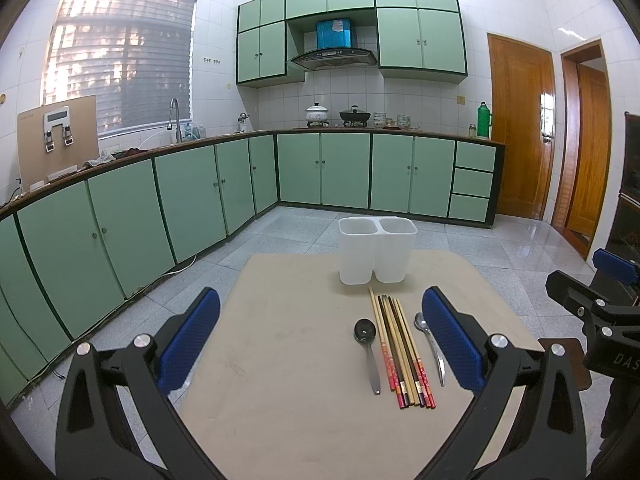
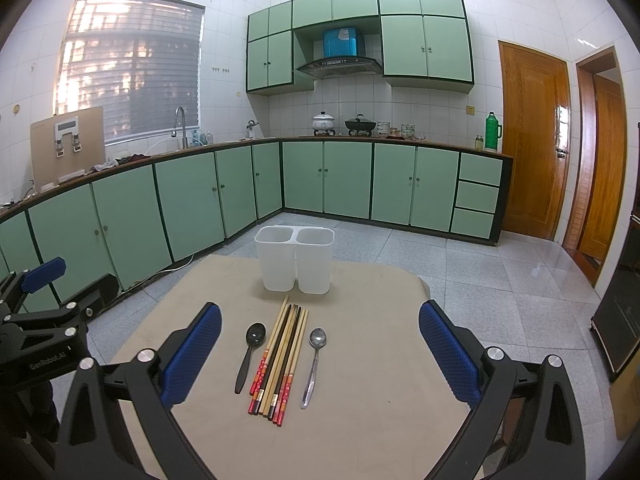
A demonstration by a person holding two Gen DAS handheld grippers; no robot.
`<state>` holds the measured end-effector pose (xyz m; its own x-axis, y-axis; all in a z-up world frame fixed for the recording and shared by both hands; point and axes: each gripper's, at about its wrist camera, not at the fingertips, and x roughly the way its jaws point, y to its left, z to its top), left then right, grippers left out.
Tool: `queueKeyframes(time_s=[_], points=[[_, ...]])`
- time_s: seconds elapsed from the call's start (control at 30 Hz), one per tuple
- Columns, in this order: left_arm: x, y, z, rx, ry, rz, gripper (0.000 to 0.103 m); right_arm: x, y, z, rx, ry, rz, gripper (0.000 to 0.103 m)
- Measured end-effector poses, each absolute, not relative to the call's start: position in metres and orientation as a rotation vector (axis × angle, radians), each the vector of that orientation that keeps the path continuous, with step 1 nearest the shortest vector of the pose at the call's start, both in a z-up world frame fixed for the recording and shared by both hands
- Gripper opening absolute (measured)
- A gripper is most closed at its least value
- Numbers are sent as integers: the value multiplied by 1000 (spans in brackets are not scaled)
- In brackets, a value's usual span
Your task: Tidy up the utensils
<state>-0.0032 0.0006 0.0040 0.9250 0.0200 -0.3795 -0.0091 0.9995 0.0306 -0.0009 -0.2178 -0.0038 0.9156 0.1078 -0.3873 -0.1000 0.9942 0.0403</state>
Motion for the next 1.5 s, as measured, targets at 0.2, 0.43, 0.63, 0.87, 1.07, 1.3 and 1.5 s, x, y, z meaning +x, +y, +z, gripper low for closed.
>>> queueKeyframes(time_s=[0.2,0.43,0.63,0.87,1.07,1.3,1.5], points=[[-3,1,4,28,390,15,98,-3,-217,-4,19,398,106,97],[-3,1,3,29,390,15,98,-3,-217,-4,18,398,107,97],[-3,1,3,28,391,15,98,-3,-217,-4,19,398,106,97],[-3,1,3,29,390,15,98,-2,-212,-2,18,397,107,97],[-3,1,3,28,391,15,98,-2,-212,-2,19,397,107,97],[-3,1,3,27,390,15,98,-2,-212,-2,18,396,107,97],[-3,1,3,30,390,16,98,-2,-212,-2,19,397,106,97]])
